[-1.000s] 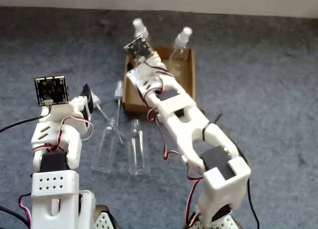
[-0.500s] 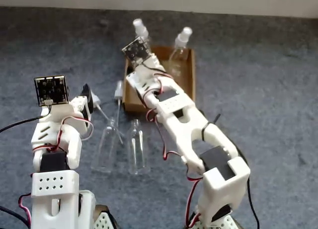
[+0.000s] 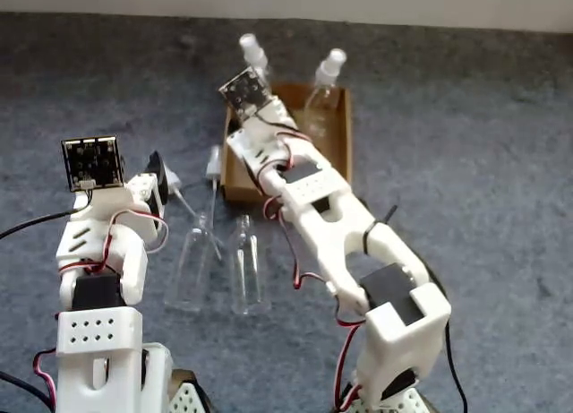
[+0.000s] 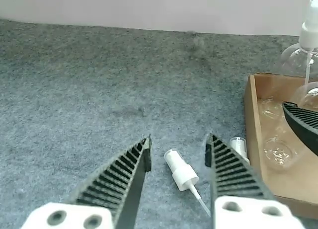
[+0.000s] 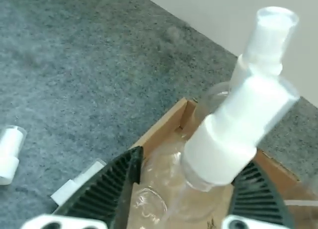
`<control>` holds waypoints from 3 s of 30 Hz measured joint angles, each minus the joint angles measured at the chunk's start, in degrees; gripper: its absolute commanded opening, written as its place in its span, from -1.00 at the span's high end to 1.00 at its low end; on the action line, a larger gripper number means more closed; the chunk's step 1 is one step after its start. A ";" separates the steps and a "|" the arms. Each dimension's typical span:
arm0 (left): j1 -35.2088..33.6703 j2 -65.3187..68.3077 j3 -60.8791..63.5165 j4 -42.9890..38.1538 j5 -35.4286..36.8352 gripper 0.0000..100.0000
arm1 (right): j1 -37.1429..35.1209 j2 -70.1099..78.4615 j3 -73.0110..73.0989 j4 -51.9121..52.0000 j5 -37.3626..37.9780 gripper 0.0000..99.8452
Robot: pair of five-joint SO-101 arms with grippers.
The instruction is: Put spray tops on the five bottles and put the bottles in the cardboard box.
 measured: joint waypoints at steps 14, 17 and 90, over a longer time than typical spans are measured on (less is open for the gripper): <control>0.00 0.00 0.00 0.00 0.00 0.73 | 0.00 0.00 0.00 0.26 0.00 0.41; 0.00 0.00 0.00 0.00 0.00 0.73 | 0.00 0.00 -0.09 2.81 0.00 0.40; -8.79 10.20 -28.13 38.86 -13.01 0.72 | -5.71 -58.11 22.77 64.35 -8.62 0.62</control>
